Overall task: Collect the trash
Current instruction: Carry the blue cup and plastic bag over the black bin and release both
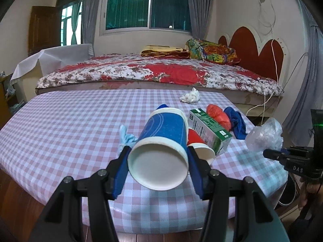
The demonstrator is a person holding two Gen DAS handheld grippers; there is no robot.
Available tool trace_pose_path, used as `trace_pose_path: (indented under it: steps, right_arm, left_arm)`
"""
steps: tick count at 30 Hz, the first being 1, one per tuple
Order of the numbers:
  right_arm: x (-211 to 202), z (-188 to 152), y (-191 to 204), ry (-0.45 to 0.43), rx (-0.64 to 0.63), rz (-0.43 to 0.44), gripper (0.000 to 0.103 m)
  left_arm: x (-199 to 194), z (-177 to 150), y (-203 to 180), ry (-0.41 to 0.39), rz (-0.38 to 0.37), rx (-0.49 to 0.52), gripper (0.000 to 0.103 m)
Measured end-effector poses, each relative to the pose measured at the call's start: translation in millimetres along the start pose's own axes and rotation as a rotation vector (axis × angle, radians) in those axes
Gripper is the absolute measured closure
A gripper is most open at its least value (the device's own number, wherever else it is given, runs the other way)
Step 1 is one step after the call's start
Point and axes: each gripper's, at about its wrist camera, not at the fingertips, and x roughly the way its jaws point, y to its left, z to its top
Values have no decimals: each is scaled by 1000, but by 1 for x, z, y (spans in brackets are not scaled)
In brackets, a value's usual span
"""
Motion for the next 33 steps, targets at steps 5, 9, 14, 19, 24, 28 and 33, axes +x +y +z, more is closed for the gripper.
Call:
trace_pose_path:
  steps: [5,9,14,19,24,28,33]
  right_arm:
    - [-10,-3,-8,-13,16,-5,91]
    - [-19,-6,-18,-25,35,-14,91]
    - [-28,-11,-33,-34,62,-31,91]
    - [-36,-16,-49,-39,90,-53,91]
    - [-43,-21,-66,-42,120,-77,91]
    - [-49,-26,-77,-42,136,-96,91]
    - [-55,-30,-91,-44,157,-117,91]
  left_arm:
    - [-9,6,-11,-21,1,15,47]
    - [-8,11,-24,-27,-9,37,47]
    - [-3,17,-44,-30,-39,64,47]
    - [2,20,-63,-32,-75,85,47]
    - [6,22,-84,-32,-111,107,47]
    - [8,26,-105,-37,-155,125,47]
    - [17,24,-135,-20,-208,164,47]
